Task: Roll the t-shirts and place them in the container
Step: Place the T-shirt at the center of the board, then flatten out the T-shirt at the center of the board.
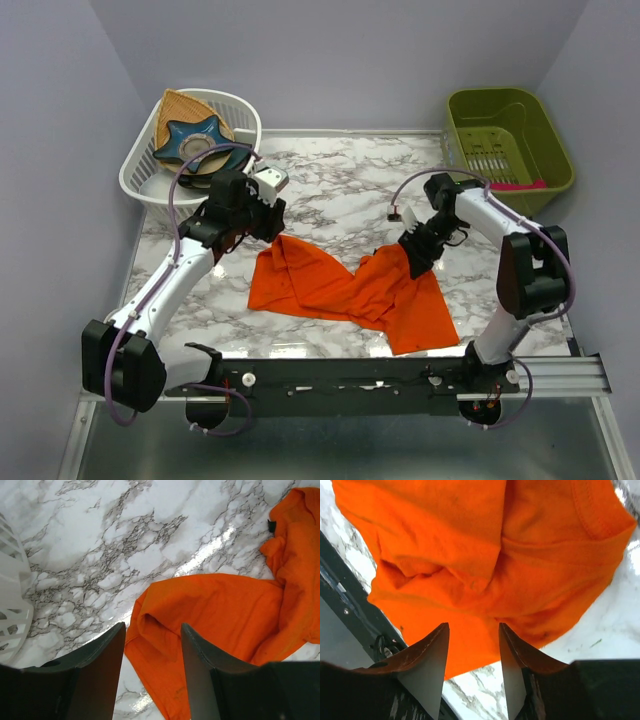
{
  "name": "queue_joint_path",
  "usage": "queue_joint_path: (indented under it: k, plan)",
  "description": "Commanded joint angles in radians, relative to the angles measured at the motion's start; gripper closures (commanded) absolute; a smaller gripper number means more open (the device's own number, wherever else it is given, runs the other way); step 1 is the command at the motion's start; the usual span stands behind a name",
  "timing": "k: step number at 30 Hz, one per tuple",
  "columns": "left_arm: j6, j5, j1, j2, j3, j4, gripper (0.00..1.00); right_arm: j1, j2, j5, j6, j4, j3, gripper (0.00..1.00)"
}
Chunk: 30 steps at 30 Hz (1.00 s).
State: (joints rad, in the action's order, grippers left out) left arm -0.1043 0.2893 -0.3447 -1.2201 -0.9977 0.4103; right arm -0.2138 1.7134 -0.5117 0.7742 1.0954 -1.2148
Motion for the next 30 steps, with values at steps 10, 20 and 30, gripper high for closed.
queue_joint_path:
  k: [10, 20, 30]
  plan:
    - [-0.009, 0.057, 0.087, 0.033, 0.002, 0.027, 0.43, -0.012, 0.198, -0.044, -0.105, 0.075, -0.081, 0.50]
    - [-0.009, 0.070, 0.099, 0.022, 0.002, 0.021, 0.43, -0.016, 0.261, -0.088, -0.150, 0.072, -0.106, 0.52]
    - [-0.008, 0.071, 0.107, 0.021, 0.002, 0.013, 0.43, -0.027, 0.325, -0.097, -0.150, 0.110, -0.144, 0.55]
